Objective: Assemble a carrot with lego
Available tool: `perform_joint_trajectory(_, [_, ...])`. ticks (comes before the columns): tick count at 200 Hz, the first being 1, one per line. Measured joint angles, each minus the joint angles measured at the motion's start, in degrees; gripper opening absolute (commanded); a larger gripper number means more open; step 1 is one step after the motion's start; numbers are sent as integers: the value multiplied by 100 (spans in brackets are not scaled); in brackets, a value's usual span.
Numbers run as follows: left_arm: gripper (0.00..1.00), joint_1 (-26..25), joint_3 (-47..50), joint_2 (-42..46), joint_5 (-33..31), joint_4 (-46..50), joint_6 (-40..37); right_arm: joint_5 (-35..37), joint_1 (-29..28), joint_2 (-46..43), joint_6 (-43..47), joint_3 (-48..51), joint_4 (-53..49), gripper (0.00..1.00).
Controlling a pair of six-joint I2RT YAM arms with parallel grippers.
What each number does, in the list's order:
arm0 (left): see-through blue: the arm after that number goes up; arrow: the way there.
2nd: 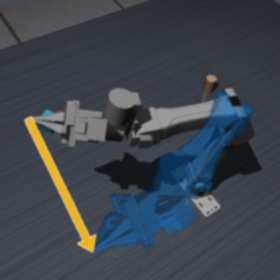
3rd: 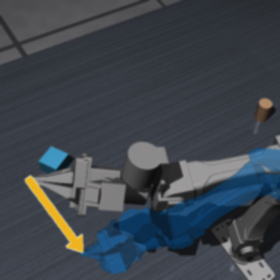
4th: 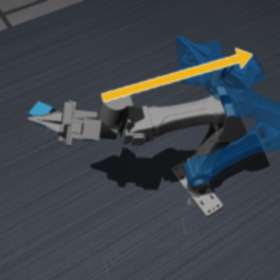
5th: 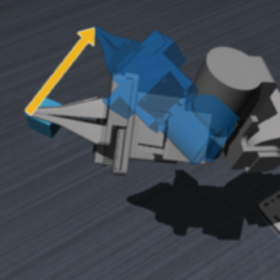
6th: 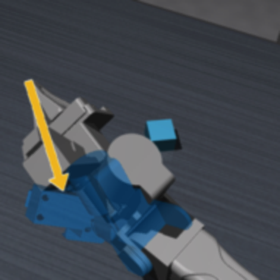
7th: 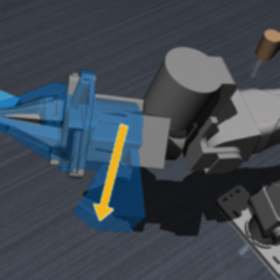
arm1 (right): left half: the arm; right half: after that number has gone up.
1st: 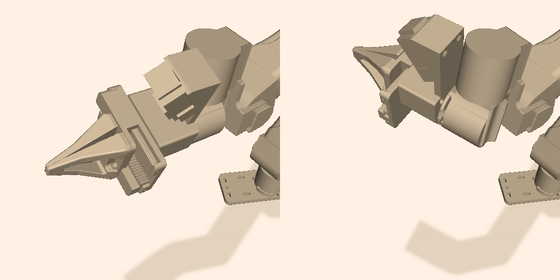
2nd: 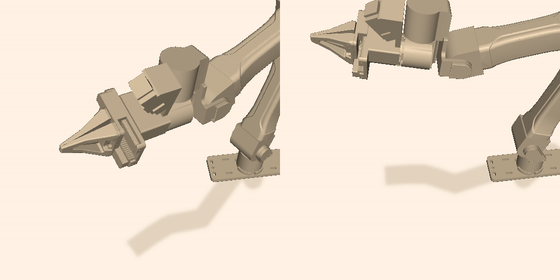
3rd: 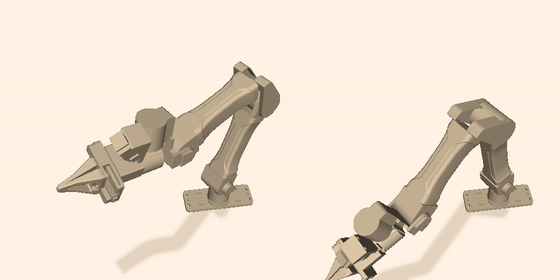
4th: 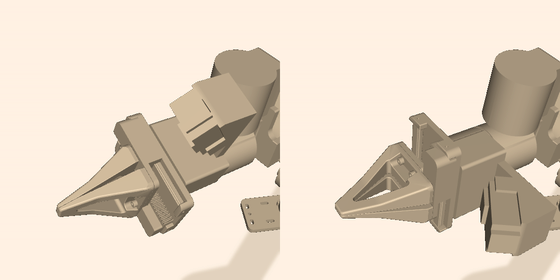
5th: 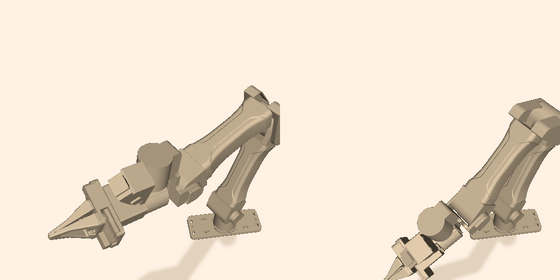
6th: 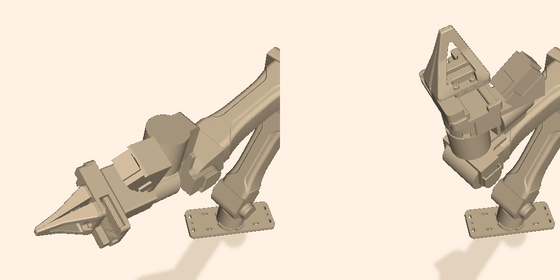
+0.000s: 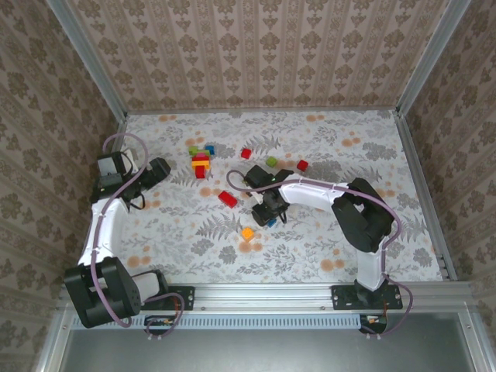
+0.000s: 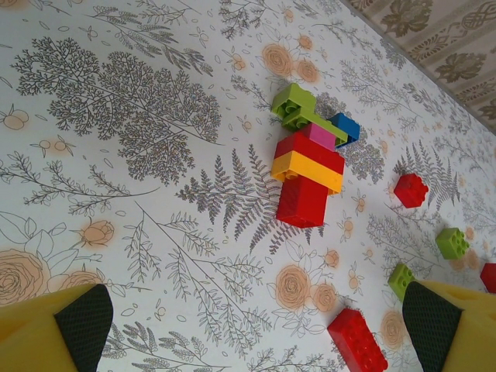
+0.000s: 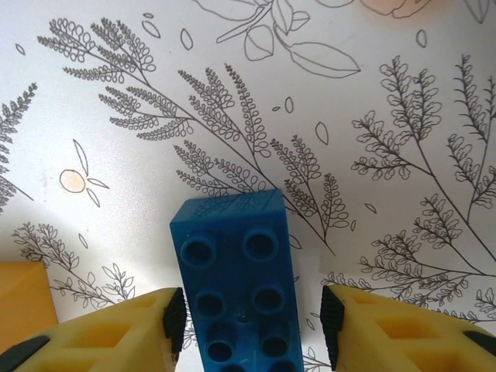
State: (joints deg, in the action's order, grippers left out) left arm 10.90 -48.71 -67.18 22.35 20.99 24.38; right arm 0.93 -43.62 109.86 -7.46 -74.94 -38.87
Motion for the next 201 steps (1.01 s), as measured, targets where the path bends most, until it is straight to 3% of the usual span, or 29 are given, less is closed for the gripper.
perform_joint_trajectory(201, [100, 0, 0, 0, 42, 0, 0, -144, 33, 39, 0, 11, 7, 52])
